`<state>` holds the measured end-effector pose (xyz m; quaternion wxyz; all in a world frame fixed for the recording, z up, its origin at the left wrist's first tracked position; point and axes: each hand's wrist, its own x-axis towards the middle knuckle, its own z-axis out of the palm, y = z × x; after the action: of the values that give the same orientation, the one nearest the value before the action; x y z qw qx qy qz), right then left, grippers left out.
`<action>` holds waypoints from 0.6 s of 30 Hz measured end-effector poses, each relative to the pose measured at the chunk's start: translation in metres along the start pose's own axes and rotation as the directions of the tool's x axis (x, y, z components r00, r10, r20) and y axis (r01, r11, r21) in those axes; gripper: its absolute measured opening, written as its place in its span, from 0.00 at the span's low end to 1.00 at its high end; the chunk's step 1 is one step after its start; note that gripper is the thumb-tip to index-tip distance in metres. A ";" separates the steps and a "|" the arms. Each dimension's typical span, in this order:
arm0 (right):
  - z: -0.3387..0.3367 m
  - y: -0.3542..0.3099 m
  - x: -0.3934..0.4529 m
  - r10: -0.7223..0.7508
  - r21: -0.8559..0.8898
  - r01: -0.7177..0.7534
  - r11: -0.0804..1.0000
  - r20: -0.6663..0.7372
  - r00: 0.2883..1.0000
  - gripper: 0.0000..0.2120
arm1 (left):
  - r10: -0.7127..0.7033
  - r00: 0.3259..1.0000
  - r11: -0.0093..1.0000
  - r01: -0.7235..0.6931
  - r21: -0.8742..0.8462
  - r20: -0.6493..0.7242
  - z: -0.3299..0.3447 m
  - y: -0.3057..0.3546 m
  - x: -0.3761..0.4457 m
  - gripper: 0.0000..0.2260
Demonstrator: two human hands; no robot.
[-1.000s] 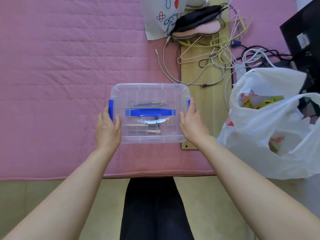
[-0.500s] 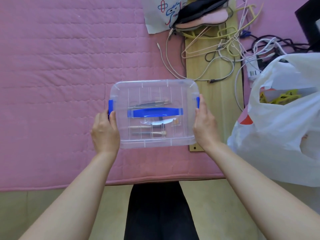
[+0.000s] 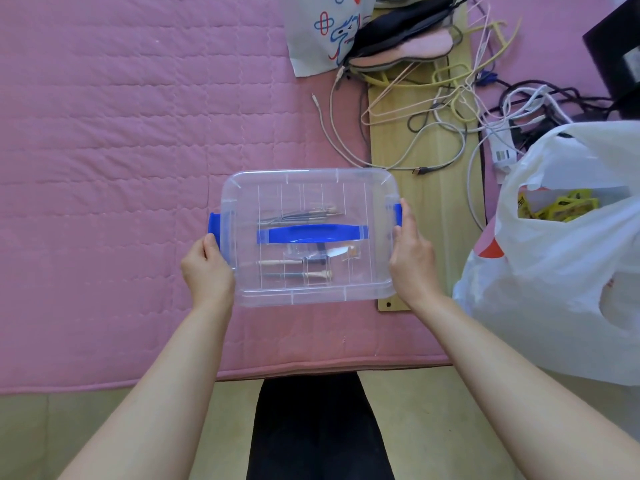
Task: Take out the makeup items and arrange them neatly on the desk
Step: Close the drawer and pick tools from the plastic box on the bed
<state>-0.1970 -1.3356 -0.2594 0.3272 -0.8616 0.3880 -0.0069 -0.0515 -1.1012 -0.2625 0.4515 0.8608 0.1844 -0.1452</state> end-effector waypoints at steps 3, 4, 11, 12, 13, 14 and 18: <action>-0.001 0.002 0.004 0.174 0.088 -0.171 0.981 -0.024 0.984 0.23 | -0.090 0.995 0.992 0.092 -0.085 0.030 0.001 -0.001 0.001 0.17; -0.001 0.003 0.004 0.198 0.101 -0.195 0.976 -0.018 0.980 0.23 | -0.110 0.993 0.989 0.113 -0.100 0.041 0.001 -0.002 0.000 0.17; -0.014 -0.006 0.012 0.302 0.034 -0.305 0.952 0.080 0.950 0.26 | -0.050 0.998 0.998 0.048 -0.047 -0.044 -0.007 0.004 -0.003 0.21; -0.018 -0.010 0.011 0.272 0.002 -0.273 0.962 0.071 0.960 0.28 | 0.062 0.993 0.998 -0.063 -0.014 -0.097 -0.008 0.008 -0.006 0.23; -0.020 -0.016 0.009 0.220 -0.024 -0.219 0.976 0.047 0.974 0.29 | 0.178 0.978 0.984 -0.177 0.021 -0.107 -0.008 0.011 -0.010 0.24; -0.023 -0.023 0.008 0.147 -0.042 -0.147 0.988 0.012 0.989 0.29 | 0.289 0.955 0.957 -0.285 0.062 -0.073 -0.008 0.014 -0.015 0.23; -0.026 -0.047 0.003 -0.160 -0.130 0.161 0.978 0.017 0.987 0.27 | 0.611 0.763 0.741 -0.645 0.185 0.211 0.001 0.018 -0.029 0.20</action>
<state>-0.1709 -1.3292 -0.2126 0.2695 -0.9097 0.3159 -0.0050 -0.0693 -1.1171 -0.2379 0.3748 0.9095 -0.1677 -0.0644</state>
